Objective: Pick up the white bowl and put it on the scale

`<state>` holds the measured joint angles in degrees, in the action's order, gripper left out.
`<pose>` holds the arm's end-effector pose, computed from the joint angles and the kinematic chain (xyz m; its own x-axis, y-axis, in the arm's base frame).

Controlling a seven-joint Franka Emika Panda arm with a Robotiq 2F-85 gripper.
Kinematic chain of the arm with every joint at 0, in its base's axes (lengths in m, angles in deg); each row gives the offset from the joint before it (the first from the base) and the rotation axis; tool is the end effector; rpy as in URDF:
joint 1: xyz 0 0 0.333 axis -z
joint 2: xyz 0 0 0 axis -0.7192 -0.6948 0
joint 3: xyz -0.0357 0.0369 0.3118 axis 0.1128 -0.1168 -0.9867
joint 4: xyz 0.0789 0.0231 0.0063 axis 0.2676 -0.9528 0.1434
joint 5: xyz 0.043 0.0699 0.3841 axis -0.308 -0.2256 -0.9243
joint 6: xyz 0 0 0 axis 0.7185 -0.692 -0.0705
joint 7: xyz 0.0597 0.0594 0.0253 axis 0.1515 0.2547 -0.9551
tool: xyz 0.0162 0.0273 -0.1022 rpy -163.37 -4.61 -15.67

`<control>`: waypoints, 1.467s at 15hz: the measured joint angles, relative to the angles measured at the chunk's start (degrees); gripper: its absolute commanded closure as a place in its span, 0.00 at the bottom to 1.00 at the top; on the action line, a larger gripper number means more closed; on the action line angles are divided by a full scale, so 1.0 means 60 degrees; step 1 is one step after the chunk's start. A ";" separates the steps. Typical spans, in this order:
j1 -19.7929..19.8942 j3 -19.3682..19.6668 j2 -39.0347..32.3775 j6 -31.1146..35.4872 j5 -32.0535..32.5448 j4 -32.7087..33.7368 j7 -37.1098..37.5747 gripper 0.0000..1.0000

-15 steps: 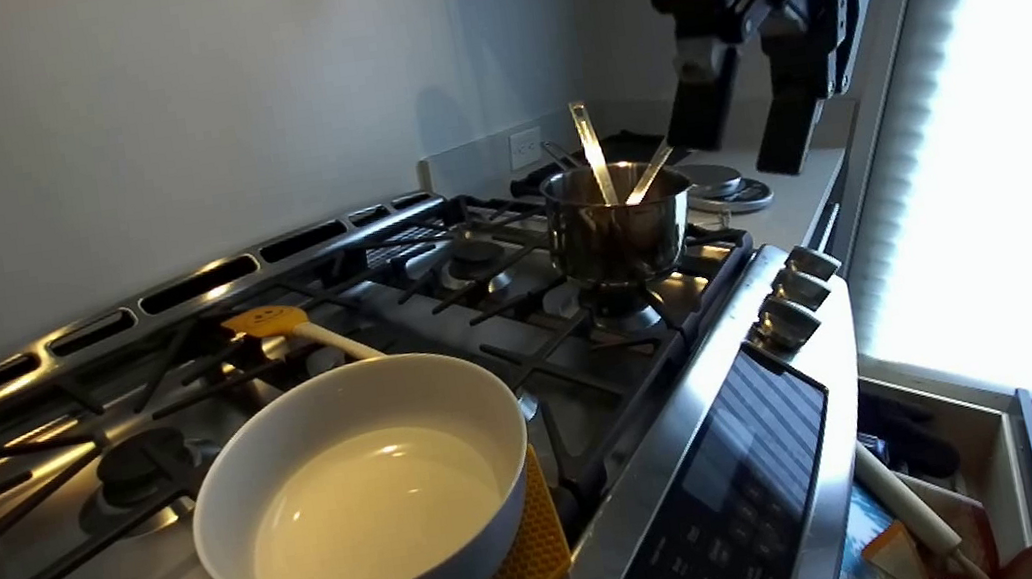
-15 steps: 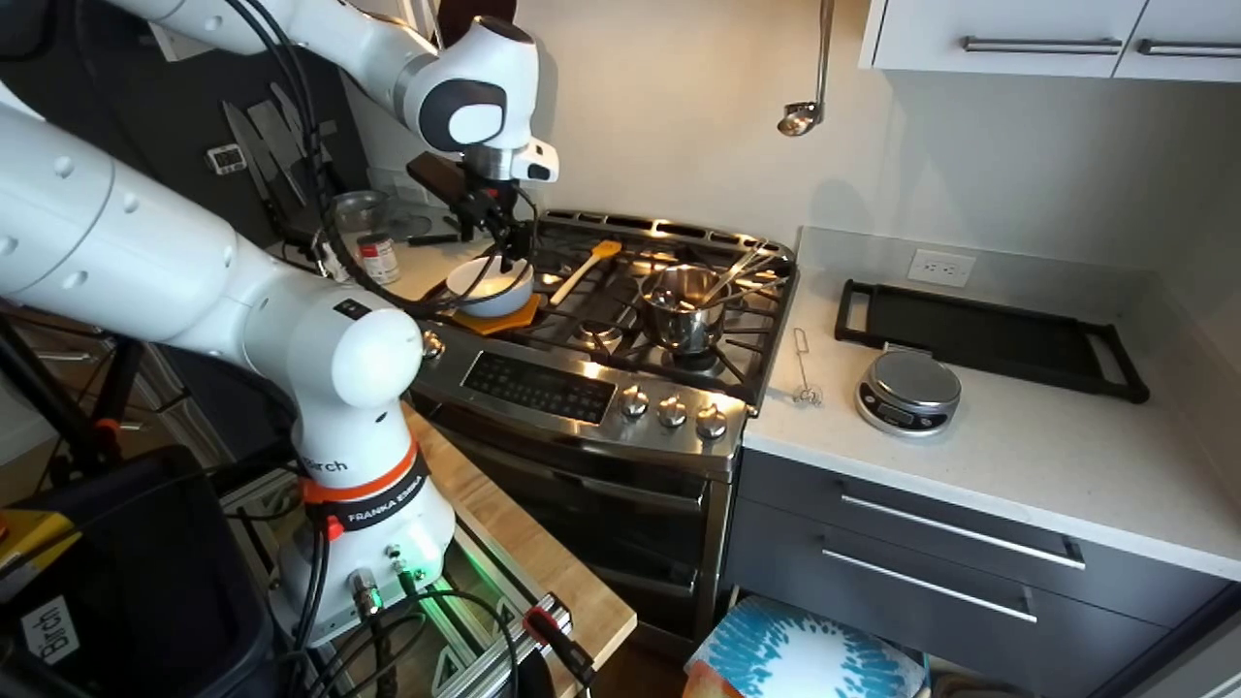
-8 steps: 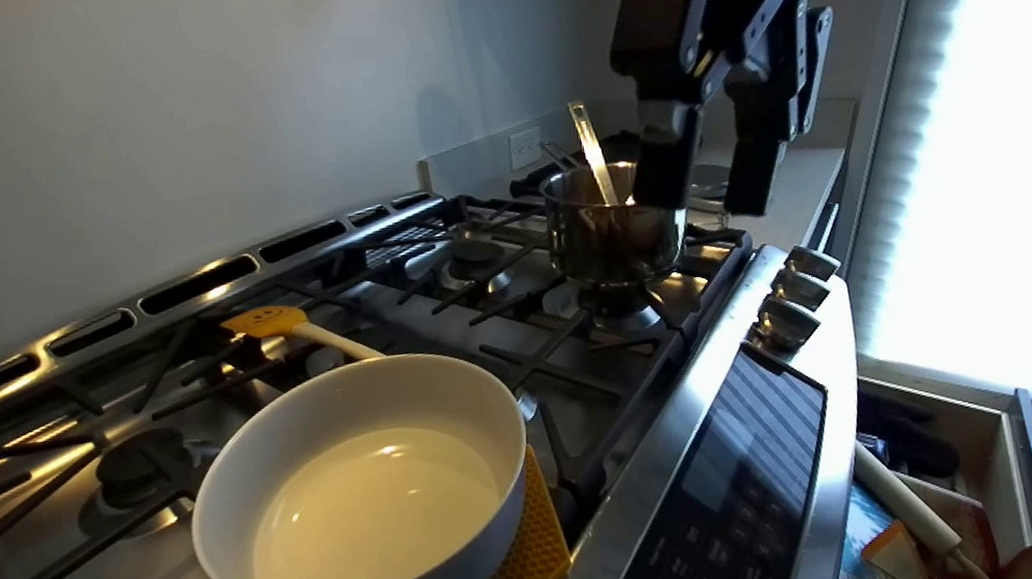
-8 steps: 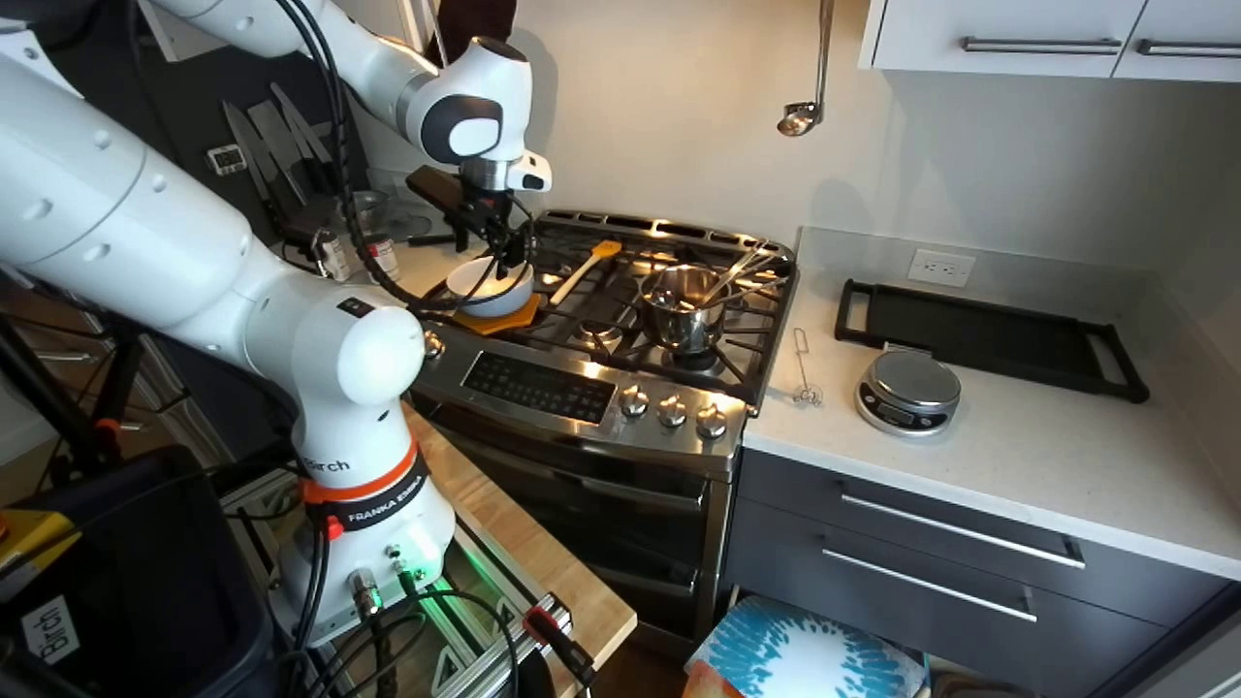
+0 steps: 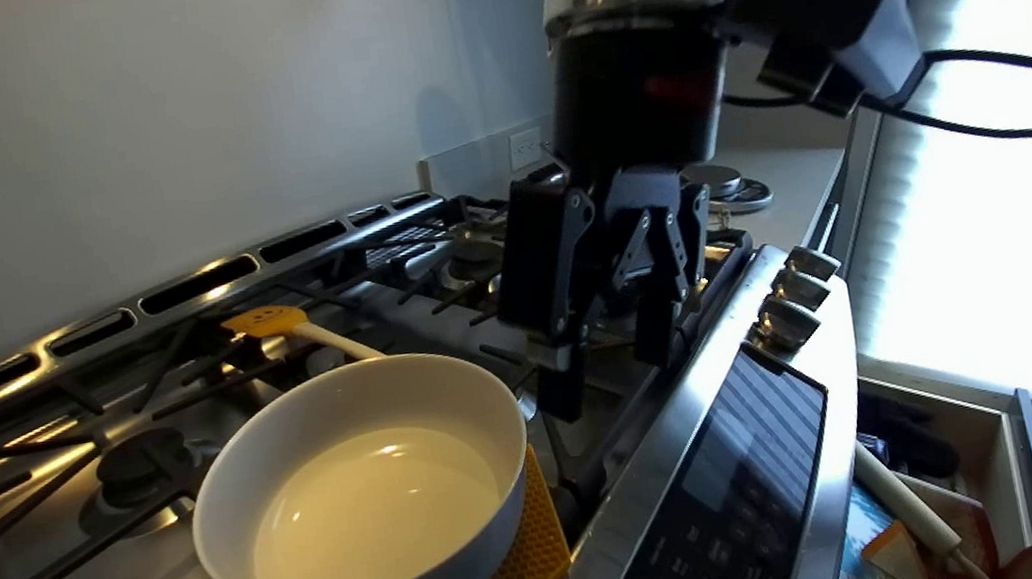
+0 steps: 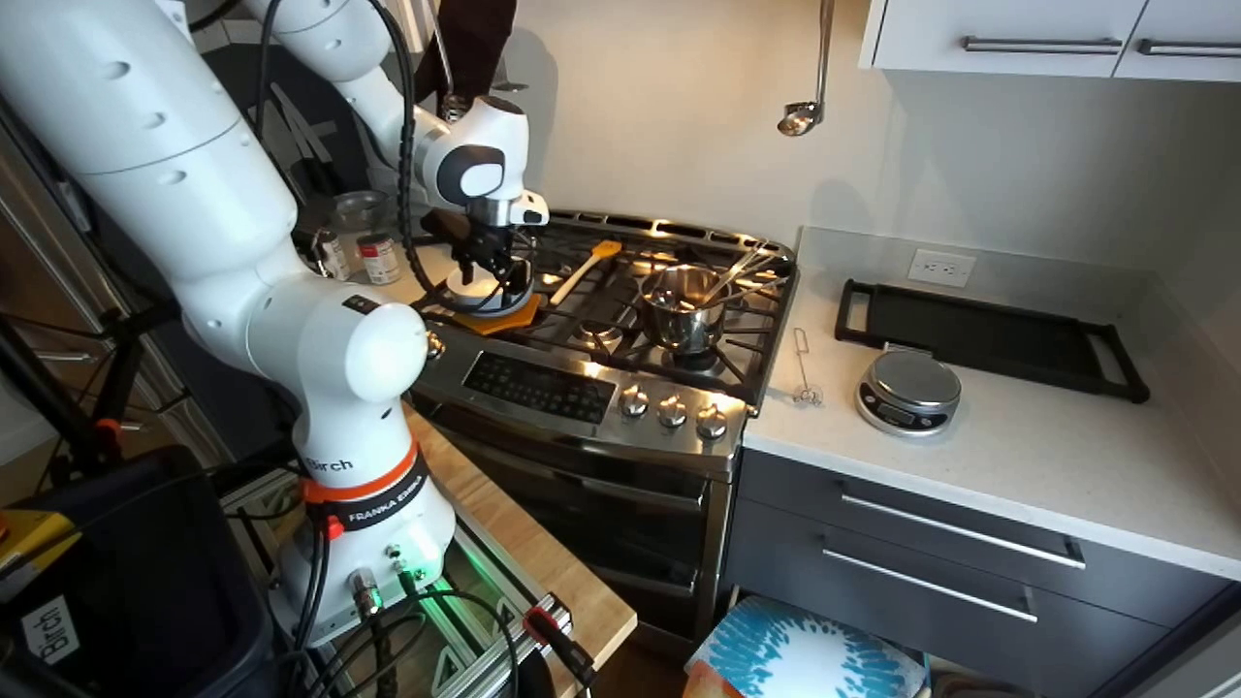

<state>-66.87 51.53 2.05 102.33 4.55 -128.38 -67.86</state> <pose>0.3466 0.2070 0.2953 0.9583 0.2838 -0.0329 0.2658 -0.9278 -0.2617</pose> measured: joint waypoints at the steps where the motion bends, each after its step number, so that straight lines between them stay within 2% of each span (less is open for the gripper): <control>1: 0.0001 0.0002 -0.0342 0.0134 -0.0031 0.0167 -0.0088 0.00; 3: 0.0002 0.0005 -0.0747 0.0200 -0.0049 0.0419 -0.0138 0.00; 11: 0.0177 -0.0086 -0.0953 0.0697 -0.0007 0.0662 -0.0160 0.00; 19: 0.0231 -0.0285 -0.1741 0.0848 0.0078 0.1269 -0.0296 0.00; 21: 0.0265 -0.0330 -0.1946 0.0852 0.0137 0.1385 -0.0296 0.16; 22: 0.0285 -0.0351 -0.2043 0.0867 0.0185 0.1422 -0.0296 0.29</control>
<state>-65.15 49.42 -10.21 107.53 5.66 -119.84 -69.64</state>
